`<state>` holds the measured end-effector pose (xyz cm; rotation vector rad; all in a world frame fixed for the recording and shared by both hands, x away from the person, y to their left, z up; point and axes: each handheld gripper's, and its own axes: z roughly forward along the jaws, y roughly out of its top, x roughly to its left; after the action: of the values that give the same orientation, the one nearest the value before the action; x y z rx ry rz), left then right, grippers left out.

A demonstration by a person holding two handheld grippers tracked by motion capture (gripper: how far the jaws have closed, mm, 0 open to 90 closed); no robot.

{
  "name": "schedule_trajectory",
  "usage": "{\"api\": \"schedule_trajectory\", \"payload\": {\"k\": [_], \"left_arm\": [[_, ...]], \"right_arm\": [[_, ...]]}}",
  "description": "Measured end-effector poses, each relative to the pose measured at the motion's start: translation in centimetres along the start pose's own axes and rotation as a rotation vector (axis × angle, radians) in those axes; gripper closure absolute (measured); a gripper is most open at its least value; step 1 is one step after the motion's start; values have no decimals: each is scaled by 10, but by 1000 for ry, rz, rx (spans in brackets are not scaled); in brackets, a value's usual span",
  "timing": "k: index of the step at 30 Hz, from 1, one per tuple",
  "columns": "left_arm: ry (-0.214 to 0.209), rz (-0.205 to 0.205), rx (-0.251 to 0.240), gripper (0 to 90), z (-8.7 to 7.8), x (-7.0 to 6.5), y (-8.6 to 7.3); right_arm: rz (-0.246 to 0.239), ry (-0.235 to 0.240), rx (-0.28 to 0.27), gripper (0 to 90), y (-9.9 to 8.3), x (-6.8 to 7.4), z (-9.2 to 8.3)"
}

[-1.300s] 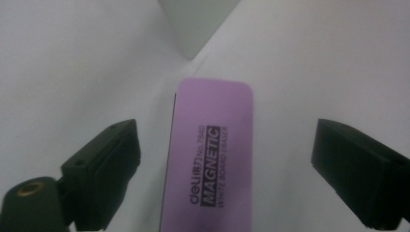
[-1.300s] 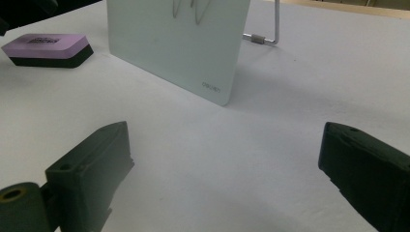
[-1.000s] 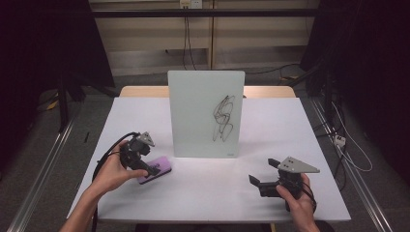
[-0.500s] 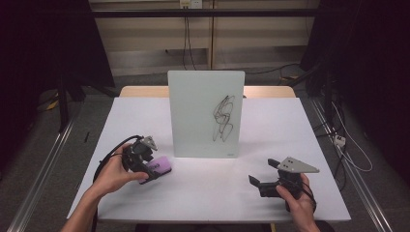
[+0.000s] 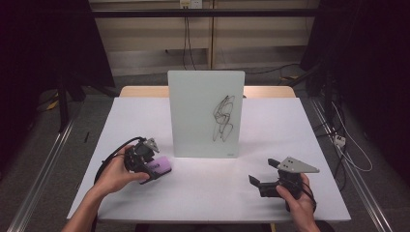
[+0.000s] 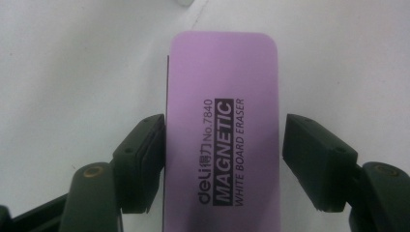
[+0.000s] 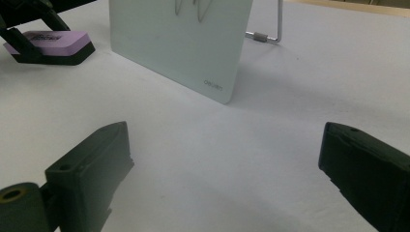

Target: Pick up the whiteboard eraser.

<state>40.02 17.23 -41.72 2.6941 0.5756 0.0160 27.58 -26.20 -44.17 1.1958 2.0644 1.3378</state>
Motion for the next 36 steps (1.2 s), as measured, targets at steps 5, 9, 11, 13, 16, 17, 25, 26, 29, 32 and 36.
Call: {"api": "schedule_trajectory", "payload": {"k": [5, 9, 11, 13, 16, 17, 25, 26, 29, 32, 36], "left_arm": [[2, -5, -4, 394, -1, 3, -2], [3, -3, -6, 406, -1, 2, -2], [4, -4, -2, 407, -1, 2, -2], [4, -6, -3, 408, -1, 2, -2], [2, -10, 0, 409, -1, 2, -1], [3, -10, -1, 409, -1, 2, -1], [20, -40, -57, 410, -8, 5, -3], [22, -49, -64, 410, -9, 5, -3], [21, -68, -94, 410, -11, 7, -5], [31, -78, -116, 410, -14, 8, -6], [40, -102, -173, 410, -18, 7, -8]], "right_arm": [[0, -1, 1, 44, 0, 0, 0], [-3, 0, 2, 44, 0, 0, 0], [-1, 0, 3, 44, 0, 0, 0], [-1, 1, 4, 44, 0, 0, 0], [0, 1, 3, 44, 0, 0, 1], [-1, 0, 3, 44, 0, -1, 1], [-3, 1, 2, 44, 0, 0, 0], [-3, 0, 2, 44, 0, 0, 0], [-2, 0, 3, 44, 0, 0, 0], [-3, 1, 2, 44, 0, 0, 0], [0, 0, 0, 44, 0, 0, 0]]}}
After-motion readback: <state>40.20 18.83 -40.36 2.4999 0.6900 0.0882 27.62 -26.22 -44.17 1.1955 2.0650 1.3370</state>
